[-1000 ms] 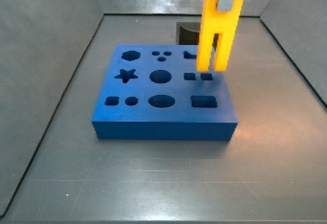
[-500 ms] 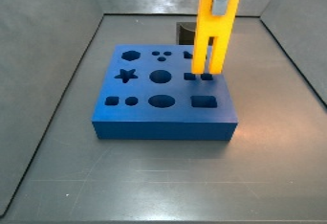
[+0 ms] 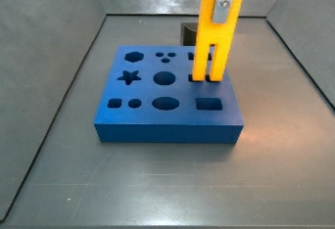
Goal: Insert the double-square object.
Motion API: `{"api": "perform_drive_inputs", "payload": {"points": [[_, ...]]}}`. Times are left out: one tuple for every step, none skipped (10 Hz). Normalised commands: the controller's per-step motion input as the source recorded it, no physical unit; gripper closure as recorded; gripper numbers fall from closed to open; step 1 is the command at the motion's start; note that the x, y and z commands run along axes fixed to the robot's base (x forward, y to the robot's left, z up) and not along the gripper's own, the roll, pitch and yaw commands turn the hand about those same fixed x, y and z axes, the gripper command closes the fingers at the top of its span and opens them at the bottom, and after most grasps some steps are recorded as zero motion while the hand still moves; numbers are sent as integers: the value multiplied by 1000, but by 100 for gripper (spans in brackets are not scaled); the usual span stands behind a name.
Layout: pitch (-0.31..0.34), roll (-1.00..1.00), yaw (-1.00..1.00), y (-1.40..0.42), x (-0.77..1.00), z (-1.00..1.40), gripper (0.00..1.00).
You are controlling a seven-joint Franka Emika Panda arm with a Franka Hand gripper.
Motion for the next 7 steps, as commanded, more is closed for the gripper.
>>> {"api": "perform_drive_inputs", "payload": {"points": [[-27,0,-57,0,-231,-194,100],[-7,0,-80,0,-254,-74,100],[-10,0,-69,0,-223,-29,100],[-20,0,-14,-20,0,-94,100],[-11,11,0,-29,149,-380,100],[-9,4,0,-23,237,-586,100],[-23,26,0,-31,51,-600,100]]}}
